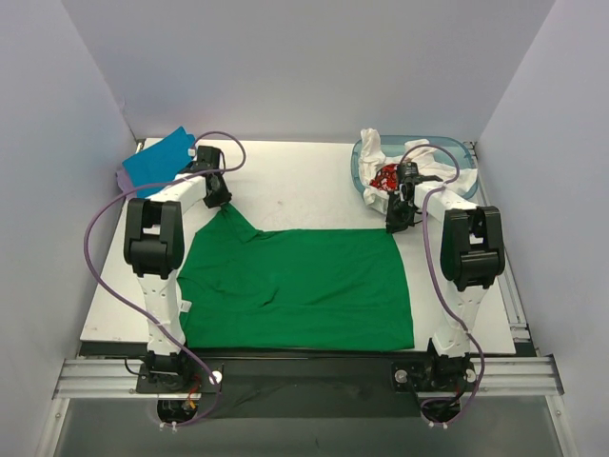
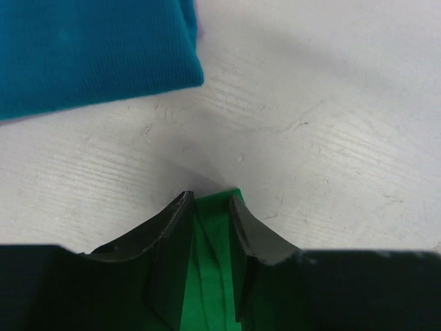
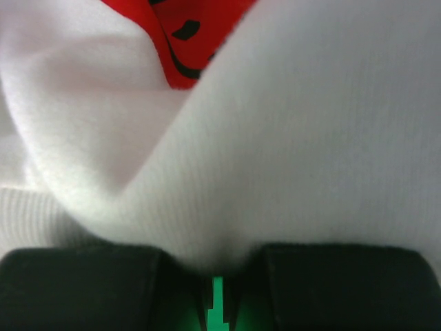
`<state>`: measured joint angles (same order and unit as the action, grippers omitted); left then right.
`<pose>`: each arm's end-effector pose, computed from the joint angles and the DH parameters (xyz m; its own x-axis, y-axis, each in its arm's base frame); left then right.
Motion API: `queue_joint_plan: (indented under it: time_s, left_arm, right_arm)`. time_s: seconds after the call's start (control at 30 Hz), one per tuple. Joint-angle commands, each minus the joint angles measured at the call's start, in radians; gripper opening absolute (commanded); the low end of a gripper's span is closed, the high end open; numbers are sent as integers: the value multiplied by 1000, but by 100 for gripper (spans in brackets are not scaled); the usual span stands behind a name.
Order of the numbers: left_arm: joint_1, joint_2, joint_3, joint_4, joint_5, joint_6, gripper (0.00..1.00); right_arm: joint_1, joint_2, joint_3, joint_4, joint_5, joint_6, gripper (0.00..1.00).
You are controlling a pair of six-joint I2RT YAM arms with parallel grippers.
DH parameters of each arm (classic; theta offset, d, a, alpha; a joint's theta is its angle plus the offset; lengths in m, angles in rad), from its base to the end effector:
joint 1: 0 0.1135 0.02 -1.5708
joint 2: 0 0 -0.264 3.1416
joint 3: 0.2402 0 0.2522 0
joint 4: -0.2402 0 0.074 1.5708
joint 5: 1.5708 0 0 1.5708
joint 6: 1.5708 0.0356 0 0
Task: Fold and stack the t-shirts
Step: Grap the side of the flattened tshirt furthest away from the robot with both arms
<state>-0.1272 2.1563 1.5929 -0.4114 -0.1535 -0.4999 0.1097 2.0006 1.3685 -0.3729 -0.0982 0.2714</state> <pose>0.4632 -0.0538 0.1631 -0.7397 -0.3829 -0.5533 -0.3582 0.9202 -0.1580 0.4188 0.0496 0.1648 -0.8516 0.1746 -0.4943 0.0697 0.9722 0.2234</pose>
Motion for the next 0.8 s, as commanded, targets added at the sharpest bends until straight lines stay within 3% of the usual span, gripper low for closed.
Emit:
queue_joint_plan:
  time_s: [0.0,0.23,0.33,0.5,0.77]
  left_arm:
    - [11,31,44,-18,8,20,36]
    - [11,19,12,-27,3,21,29]
    - [11,4,-1,-35,-1,21,22]
    - [11,-32,-19,-23,15,17,0]
    - [11,-81,32,-50,49,4,0]
  right_arm:
    - [-16,-10,-34,-63,15,-3,0]
    - [-19,-11,-32,-64,18,0,0]
    - [-21,-11,-31,-67,20,0,0]
    - [-25,-10,-20,-80,26,11,0]
    - [-38,-26,17,-100,54,17,0]
